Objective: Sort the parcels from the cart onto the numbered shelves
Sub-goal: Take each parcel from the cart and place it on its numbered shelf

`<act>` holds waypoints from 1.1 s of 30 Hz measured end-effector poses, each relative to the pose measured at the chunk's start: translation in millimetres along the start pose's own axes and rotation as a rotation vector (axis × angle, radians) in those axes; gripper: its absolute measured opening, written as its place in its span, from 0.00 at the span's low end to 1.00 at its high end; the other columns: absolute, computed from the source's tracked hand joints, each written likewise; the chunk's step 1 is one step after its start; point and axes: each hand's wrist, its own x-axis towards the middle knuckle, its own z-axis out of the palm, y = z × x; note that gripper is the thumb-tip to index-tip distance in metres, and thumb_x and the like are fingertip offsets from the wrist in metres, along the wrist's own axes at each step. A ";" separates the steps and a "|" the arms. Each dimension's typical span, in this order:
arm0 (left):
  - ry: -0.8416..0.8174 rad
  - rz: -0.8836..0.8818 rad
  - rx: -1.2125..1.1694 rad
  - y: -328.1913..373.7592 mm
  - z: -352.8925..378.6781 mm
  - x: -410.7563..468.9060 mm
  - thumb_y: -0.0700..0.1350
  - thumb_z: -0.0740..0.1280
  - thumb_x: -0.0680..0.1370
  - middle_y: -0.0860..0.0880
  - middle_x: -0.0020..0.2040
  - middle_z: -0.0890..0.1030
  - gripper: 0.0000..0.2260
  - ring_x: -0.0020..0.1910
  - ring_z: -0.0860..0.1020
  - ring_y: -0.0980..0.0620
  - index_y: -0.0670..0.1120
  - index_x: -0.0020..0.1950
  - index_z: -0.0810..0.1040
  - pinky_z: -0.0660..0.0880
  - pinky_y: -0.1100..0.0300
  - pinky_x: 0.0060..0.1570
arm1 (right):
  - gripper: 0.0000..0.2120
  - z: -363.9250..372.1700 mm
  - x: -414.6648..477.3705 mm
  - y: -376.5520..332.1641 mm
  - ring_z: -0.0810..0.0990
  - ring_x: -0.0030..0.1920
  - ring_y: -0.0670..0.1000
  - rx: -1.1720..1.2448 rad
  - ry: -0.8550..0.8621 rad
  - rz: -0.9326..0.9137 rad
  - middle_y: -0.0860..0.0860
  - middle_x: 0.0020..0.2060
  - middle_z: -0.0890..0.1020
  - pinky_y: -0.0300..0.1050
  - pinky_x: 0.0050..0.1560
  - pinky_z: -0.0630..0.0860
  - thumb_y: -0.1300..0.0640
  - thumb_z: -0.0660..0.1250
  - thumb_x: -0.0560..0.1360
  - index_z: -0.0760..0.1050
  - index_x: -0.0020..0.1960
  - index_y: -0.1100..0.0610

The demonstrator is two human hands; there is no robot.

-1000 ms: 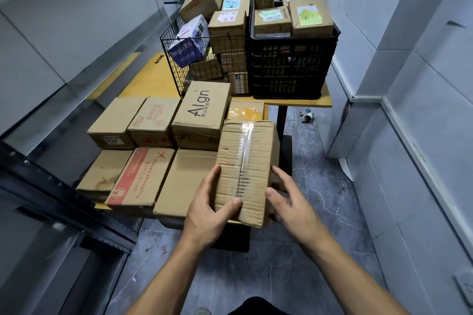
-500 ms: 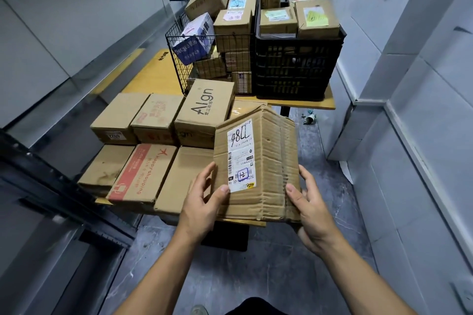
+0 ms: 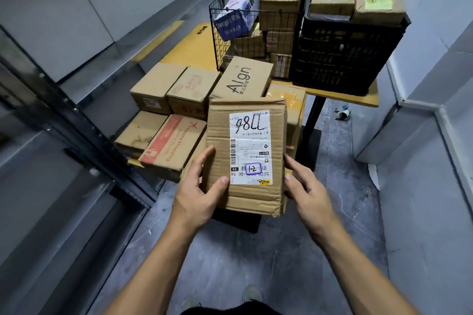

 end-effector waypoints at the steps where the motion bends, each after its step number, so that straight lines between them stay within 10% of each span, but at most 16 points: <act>1: 0.020 0.001 0.037 -1.0 -5.4 -3.6 0.55 0.70 0.71 0.73 0.64 0.70 0.28 0.65 0.68 0.69 0.68 0.69 0.67 0.65 0.76 0.58 | 0.19 5.2 0.3 -3.3 0.75 0.68 0.45 0.042 -0.042 0.027 0.44 0.68 0.76 0.58 0.71 0.70 0.47 0.65 0.77 0.72 0.67 0.36; 9: 0.190 -0.008 0.276 -1.3 -59.5 -37.4 0.54 0.68 0.72 0.59 0.65 0.69 0.29 0.62 0.65 0.74 0.61 0.73 0.65 0.57 0.82 0.56 | 0.34 71.9 -3.5 -37.5 0.74 0.68 0.41 0.129 -0.324 -0.016 0.44 0.69 0.74 0.38 0.67 0.72 0.51 0.73 0.73 0.61 0.73 0.36; 15: 0.391 -0.036 0.326 -3.1 -120.4 -80.9 0.45 0.72 0.75 0.56 0.66 0.70 0.28 0.62 0.65 0.74 0.55 0.73 0.67 0.58 0.81 0.58 | 0.38 146.1 -19.9 -60.7 0.79 0.64 0.45 0.072 -0.489 -0.074 0.41 0.67 0.76 0.55 0.69 0.74 0.61 0.72 0.77 0.59 0.73 0.30; 28: 0.753 -0.092 0.486 6.1 -287.1 -245.5 0.52 0.67 0.75 0.60 0.64 0.66 0.27 0.60 0.65 0.74 0.58 0.73 0.64 0.58 0.82 0.56 | 0.46 330.0 -152.9 -125.0 0.76 0.56 0.28 0.044 -0.702 -0.285 0.29 0.56 0.78 0.35 0.56 0.72 0.57 0.77 0.71 0.53 0.76 0.36; 33: 0.833 -0.122 0.566 17.8 -344.4 -313.5 0.46 0.70 0.75 0.51 0.67 0.69 0.28 0.62 0.69 0.59 0.54 0.74 0.65 0.60 0.76 0.61 | 0.43 382.5 -217.4 -149.8 0.76 0.60 0.33 0.123 -0.788 -0.353 0.27 0.57 0.77 0.45 0.61 0.75 0.54 0.77 0.70 0.56 0.73 0.31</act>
